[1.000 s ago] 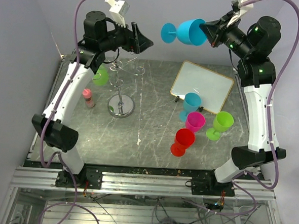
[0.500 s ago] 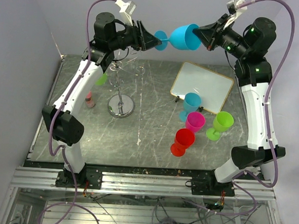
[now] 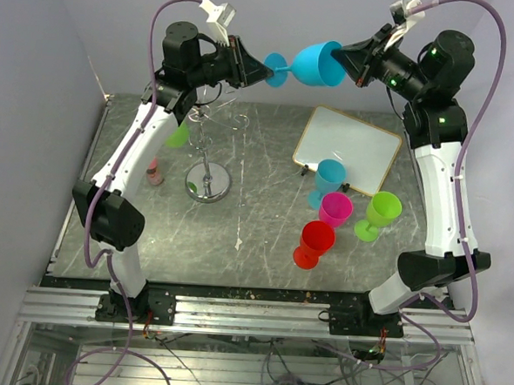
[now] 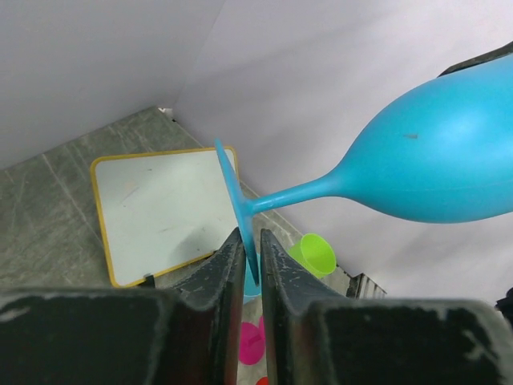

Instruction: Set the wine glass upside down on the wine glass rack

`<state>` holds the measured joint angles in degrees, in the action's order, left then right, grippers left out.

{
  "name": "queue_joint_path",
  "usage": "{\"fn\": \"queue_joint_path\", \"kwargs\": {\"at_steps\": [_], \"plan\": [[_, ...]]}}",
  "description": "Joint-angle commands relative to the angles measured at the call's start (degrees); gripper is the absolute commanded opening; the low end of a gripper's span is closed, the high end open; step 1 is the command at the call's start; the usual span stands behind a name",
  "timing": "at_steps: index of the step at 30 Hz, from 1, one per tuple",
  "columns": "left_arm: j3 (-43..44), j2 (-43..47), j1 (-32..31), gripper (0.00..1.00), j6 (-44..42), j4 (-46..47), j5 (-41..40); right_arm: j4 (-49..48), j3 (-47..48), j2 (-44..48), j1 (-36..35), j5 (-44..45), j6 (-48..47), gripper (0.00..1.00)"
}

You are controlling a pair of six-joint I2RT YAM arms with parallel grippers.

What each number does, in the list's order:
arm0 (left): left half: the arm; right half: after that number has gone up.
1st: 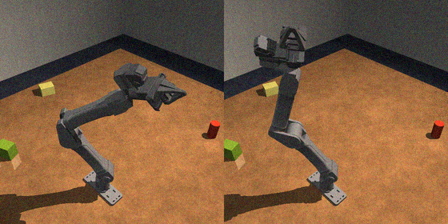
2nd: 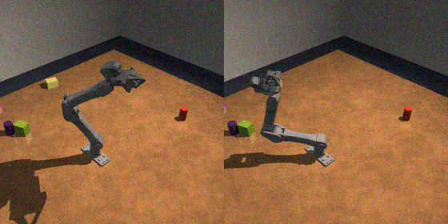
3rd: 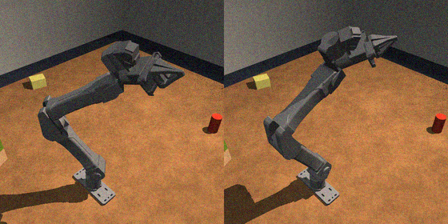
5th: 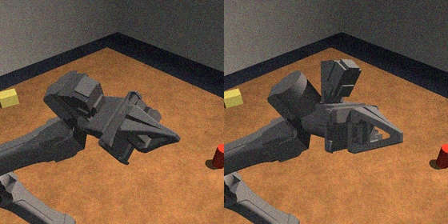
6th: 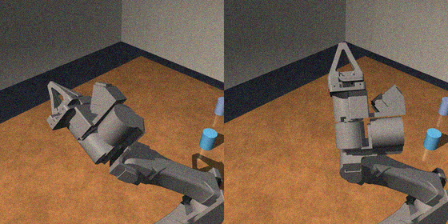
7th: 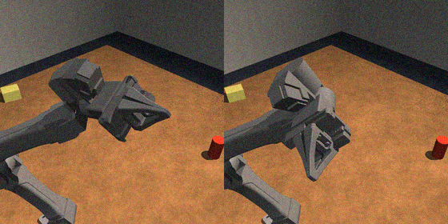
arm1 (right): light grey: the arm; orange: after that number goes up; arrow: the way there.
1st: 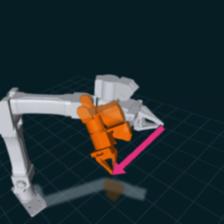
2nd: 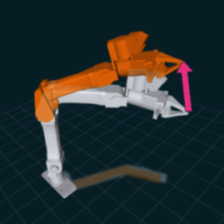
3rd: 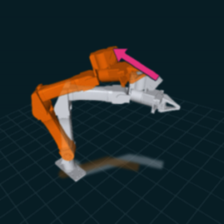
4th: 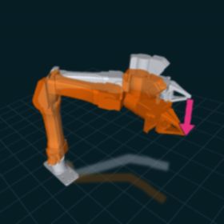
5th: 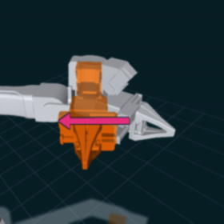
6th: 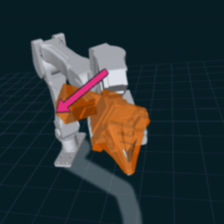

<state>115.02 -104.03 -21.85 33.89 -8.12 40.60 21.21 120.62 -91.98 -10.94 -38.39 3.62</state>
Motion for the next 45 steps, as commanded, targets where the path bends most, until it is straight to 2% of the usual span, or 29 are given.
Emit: {"fn": "queue_joint_path", "kwargs": {"at_steps": [1, 4, 8, 15, 21, 28, 31, 36, 39, 45], "plan": [[0.7, 0.8, -0.3, 0.18, -0.6, -0.1, 0.2, -1.4, -0.1, -0.1, 0.0, -0.4, -0.2, 0.0], [0.7, 1.0, -0.4, 0.07, -0.5, -0.3, 0.0, -1.4, -0.6, 0.0, 0.0, -0.4, -0.6, 0.0], [0.5, 1.9, -0.3, 0.07, -0.2, -1.7, -2.1, -1.4, -1.4, 0.4, 0.0, -0.8, -0.9, 0.01], [0.9, 3.9, 0.1, 0.07, -3.2, -4.0, -4.9, 0.3, -1.6, 1.2, 0.0, -2.7, -3.0, 0.23], [1.1, 5.5, 2.4, 0.07, -4.2, -5.1, -6.1, 4.9, -0.9, 2.6, 0.0, -3.1, -6.5, 0.56], [1.7, 7.5, 8.2, 0.07, -5.3, -6.6, -5.7, 10.0, 0.8, 3.9, 0.0, -2.3, -9.6, 0.77], [1.8, 8.8, 11.6, 0.07, -5.4, -6.9, -5.6, 11.8, 0.7, 4.5, 0.0, -1.9, -10.9, 0.83], [1.3, 11.1, 17.5, 0.07, -5.3, -7.0, -5.9, 13.9, -2.2, 5.7, 0.0, -0.8, -13.5, 0.85], [1.2, 13.2, 20.0, 0.07, -8.6, -9.0, -8.9, 15.0, -4.1, 6.4, 0.0, 1.4, -15.1, 0.85], [4.0, 16.3, 20.7, 0.07, -25.6, -17.0, -28.8, 15.7, -8.9, 7.7, 0.0, 6.0, -16.1, 0.88]]}}
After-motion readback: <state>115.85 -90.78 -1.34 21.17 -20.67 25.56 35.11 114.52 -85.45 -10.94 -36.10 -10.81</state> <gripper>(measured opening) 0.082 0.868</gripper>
